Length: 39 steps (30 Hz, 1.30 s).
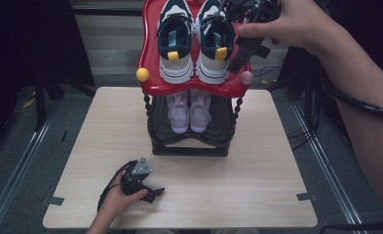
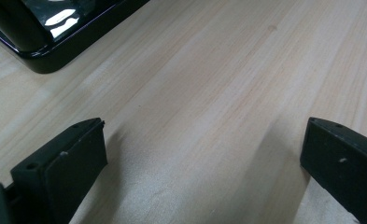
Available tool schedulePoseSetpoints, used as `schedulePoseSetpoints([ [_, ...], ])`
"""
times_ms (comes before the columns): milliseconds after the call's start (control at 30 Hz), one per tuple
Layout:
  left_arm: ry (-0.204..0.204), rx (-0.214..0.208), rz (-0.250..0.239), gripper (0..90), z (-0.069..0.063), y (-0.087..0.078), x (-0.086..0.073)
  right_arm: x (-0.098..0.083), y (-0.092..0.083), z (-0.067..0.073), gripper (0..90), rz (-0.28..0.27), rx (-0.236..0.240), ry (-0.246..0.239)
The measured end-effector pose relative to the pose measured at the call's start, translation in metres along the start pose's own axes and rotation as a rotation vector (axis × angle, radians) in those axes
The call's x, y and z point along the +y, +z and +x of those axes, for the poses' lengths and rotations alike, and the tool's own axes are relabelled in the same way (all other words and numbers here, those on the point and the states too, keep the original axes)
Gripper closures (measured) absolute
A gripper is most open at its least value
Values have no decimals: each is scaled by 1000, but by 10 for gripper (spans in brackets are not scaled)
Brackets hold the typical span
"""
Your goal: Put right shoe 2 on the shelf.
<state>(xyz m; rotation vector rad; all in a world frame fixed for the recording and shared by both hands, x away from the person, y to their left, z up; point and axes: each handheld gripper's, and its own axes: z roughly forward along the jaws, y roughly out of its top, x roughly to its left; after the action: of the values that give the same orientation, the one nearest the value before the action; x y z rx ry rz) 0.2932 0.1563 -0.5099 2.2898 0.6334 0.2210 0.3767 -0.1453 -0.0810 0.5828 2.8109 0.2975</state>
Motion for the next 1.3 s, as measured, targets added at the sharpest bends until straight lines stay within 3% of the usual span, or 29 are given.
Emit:
schedulePoseSetpoints([
  [567,0,-1,-1,0,0,0,0,-18,11,9,191,17,113,5],
  [833,0,-2,-1,0,0,0,0,-27,20,18,237,70,200,-18],
  [1300,0,-2,-1,0,0,0,0,-41,30,26,236,130,239,-21],
])
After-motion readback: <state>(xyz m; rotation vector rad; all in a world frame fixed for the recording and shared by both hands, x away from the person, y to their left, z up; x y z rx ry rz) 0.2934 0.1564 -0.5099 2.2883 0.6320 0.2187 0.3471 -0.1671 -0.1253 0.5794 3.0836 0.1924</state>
